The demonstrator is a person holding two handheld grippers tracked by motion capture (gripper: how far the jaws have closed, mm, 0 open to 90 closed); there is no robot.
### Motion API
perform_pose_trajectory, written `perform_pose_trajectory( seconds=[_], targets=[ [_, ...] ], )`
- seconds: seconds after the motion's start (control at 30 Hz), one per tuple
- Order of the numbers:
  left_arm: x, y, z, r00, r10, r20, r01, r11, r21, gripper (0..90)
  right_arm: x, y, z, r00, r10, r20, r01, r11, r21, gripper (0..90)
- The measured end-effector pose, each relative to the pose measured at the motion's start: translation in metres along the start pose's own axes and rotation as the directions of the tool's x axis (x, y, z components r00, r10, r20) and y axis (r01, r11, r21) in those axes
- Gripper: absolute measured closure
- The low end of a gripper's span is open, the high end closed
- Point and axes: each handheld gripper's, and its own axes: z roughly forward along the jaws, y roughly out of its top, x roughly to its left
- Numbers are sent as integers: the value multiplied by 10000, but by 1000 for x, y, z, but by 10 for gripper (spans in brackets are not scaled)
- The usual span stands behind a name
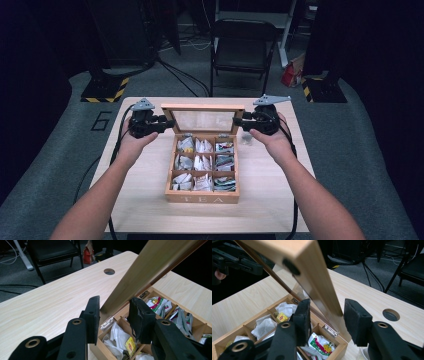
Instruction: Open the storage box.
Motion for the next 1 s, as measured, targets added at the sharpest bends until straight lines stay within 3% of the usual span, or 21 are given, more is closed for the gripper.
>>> perform_pose_trajectory(
  seconds=[0.37,1.0],
  targets=[
    [-8,-11,-7,9998,-123,172,126,9998,-160,586,16,-4,-19,9997,-193,-143,192,9998,-43,580],
    [-38,-10,-49,9996,-1,282,13,9991,-430,574,29,-24,-27,9995,-307,-76,304,9988,-374,577]
  ],
)
